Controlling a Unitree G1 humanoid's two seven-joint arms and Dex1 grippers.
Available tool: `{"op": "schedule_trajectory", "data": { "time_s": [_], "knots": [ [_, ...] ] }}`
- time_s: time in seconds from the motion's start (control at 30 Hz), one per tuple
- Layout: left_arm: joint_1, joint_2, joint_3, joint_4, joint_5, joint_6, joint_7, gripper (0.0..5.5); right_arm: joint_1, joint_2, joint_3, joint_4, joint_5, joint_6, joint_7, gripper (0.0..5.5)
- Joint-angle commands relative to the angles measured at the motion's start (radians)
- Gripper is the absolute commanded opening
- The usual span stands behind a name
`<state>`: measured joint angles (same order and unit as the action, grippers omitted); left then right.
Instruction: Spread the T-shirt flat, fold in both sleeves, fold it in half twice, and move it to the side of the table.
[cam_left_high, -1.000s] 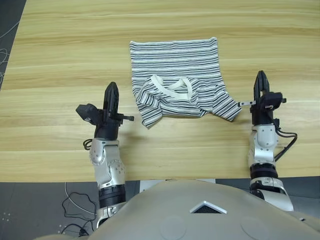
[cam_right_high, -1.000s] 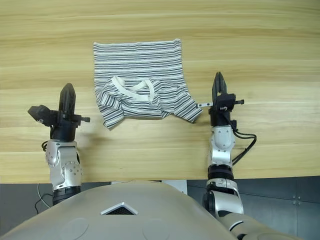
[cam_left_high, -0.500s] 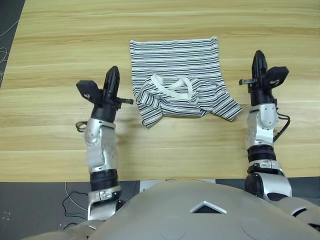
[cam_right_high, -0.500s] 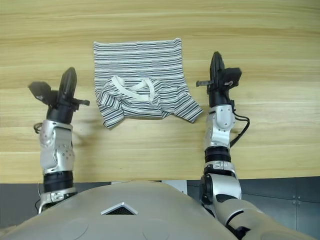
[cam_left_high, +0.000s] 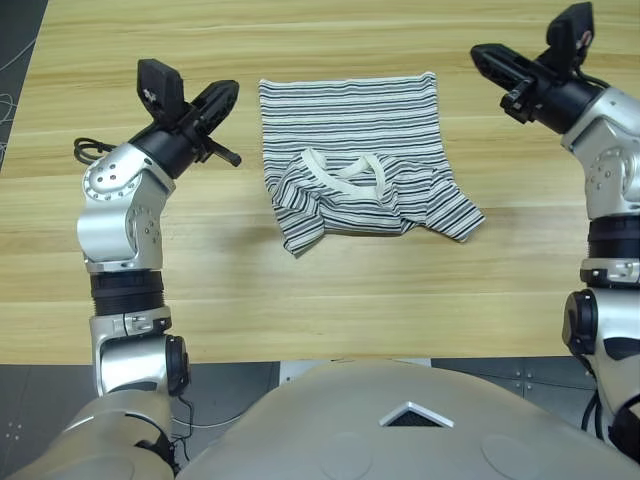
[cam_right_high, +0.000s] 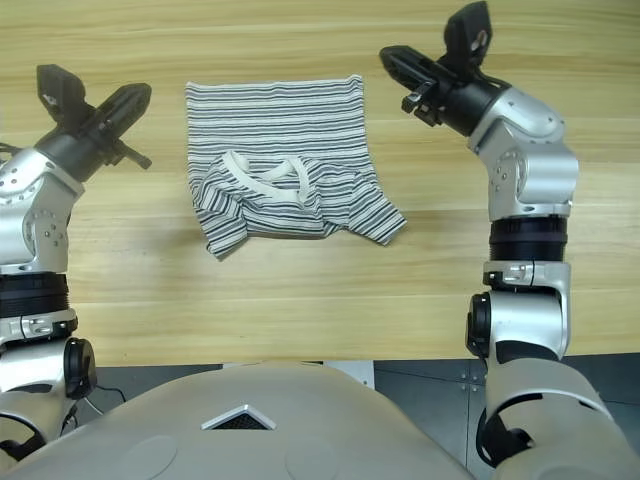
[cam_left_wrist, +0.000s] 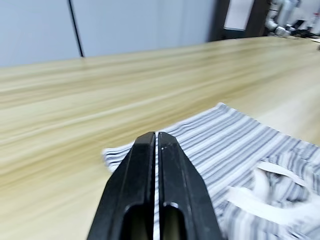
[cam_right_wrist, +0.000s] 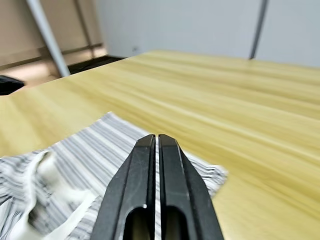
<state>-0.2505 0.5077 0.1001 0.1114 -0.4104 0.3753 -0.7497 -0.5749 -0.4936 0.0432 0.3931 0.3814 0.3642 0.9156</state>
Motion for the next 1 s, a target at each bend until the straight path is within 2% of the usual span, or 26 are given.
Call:
{"op": "schedule_trajectory", "data": {
  "time_s": [0.03, 0.17, 0.43, 0.47, 0.7, 0.8, 1.0],
  "knots": [
    [-0.043, 0.012, -0.066, 0.057, 0.009, 0.05, -0.087, 0.42, -0.072, -0.008, 0.094, 0.129, -0.078, -0.027, 0.151, 0.41],
    [-0.017, 0.028, -0.097, 0.007, -0.02, 0.096, -0.174, 1.04, -0.084, 0.0, 0.138, 0.231, -0.133, -0.042, 0.228, 1.12],
    [0.023, 0.021, -0.12, -0.049, -0.021, 0.177, -0.162, 2.05, -0.086, -0.009, 0.174, 0.378, -0.215, -0.051, 0.321, 2.23],
    [0.019, 0.018, -0.122, -0.039, -0.015, 0.18, -0.158, 2.3, -0.088, -0.008, 0.175, 0.396, -0.224, -0.051, 0.325, 2.33],
    [0.007, 0.029, -0.139, -0.003, 0.007, 0.226, -0.152, 2.3, -0.111, 0.02, 0.189, 0.478, -0.286, -0.082, 0.335, 2.33],
    [0.008, 0.041, -0.148, -0.004, 0.02, 0.225, -0.163, 2.78, -0.11, 0.046, 0.188, 0.504, -0.304, -0.1, 0.329, 2.33],
    [0.004, 0.048, -0.167, 0.022, 0.068, 0.217, -0.138, 2.78, -0.122, 0.087, 0.18, 0.548, -0.324, -0.123, 0.318, 2.33]
  ]
}}
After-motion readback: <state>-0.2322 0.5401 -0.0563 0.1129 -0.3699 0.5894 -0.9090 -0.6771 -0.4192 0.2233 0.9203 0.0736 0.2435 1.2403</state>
